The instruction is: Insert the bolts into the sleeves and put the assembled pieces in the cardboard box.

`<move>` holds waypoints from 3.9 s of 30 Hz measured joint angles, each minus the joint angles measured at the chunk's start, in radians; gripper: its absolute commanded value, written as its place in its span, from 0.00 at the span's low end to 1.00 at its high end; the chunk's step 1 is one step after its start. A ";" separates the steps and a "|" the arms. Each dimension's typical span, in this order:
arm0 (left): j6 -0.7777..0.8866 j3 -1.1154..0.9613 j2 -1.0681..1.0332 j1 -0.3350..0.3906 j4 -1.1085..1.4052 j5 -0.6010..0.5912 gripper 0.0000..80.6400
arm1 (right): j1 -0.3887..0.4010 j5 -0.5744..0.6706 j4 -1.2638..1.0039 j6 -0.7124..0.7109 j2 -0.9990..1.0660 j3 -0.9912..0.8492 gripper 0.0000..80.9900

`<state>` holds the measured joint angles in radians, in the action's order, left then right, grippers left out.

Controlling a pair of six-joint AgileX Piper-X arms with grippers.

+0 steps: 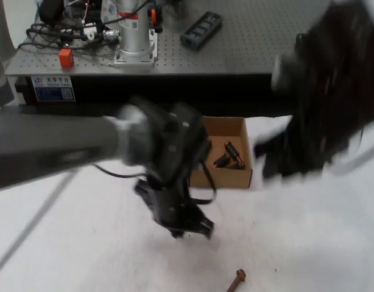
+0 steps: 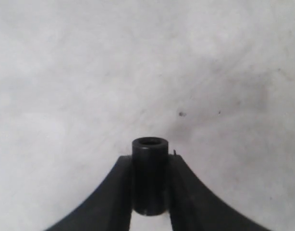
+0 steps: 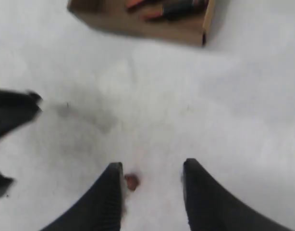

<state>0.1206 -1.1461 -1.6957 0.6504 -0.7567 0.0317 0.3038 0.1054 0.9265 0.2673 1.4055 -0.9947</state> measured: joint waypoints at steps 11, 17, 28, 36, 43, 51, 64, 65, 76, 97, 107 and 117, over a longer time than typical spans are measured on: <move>0.015 0.300 0.514 -0.060 0.033 -0.019 0.00 | 0.153 0.000 -0.226 0.307 0.099 0.141 0.44; 0.049 0.323 0.669 -0.062 -0.027 -0.042 0.00 | 0.177 0.014 -0.243 0.383 0.197 0.141 0.44; 0.045 0.328 0.692 -0.062 -0.092 -0.045 0.00 | 0.234 0.024 -0.266 0.468 0.278 0.141 0.39; 0.031 0.328 0.692 -0.062 -0.107 -0.045 0.00 | 0.234 0.015 -0.304 0.499 0.299 0.137 0.16; 0.031 0.328 0.692 -0.062 -0.107 -0.047 0.00 | 0.231 -0.015 -0.333 0.477 0.305 0.134 0.03; 0.008 0.331 0.692 -0.062 0.004 -0.344 0.00 | 0.199 -0.040 -0.452 0.425 0.287 0.143 0.03; 0.128 0.622 0.693 -0.062 0.746 -0.875 0.00 | 0.077 0.023 -0.694 0.259 -0.211 0.285 0.03; 0.140 0.629 0.693 -0.062 0.786 -0.883 0.00 | 0.059 0.077 -0.759 0.262 -0.253 0.321 0.03; 0.237 0.634 0.598 -0.046 0.985 -0.972 0.01 | 0.046 0.510 -1.397 0.537 -0.378 0.543 0.03; 0.314 0.634 0.598 -0.046 1.058 -0.915 0.01 | 0.045 0.668 -1.407 0.551 -0.378 0.543 0.03; 0.335 0.634 0.598 -0.046 1.069 -0.942 0.01 | 0.045 0.673 -1.407 0.551 -0.378 0.543 0.03; 0.341 0.634 0.596 -0.043 1.060 -0.965 0.01 | 0.095 0.672 -1.401 0.548 -0.378 0.543 0.03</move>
<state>0.4614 -0.5124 -1.0995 0.6076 0.3037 -0.9333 0.3991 0.7773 -0.4748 0.8153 1.0277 -0.4522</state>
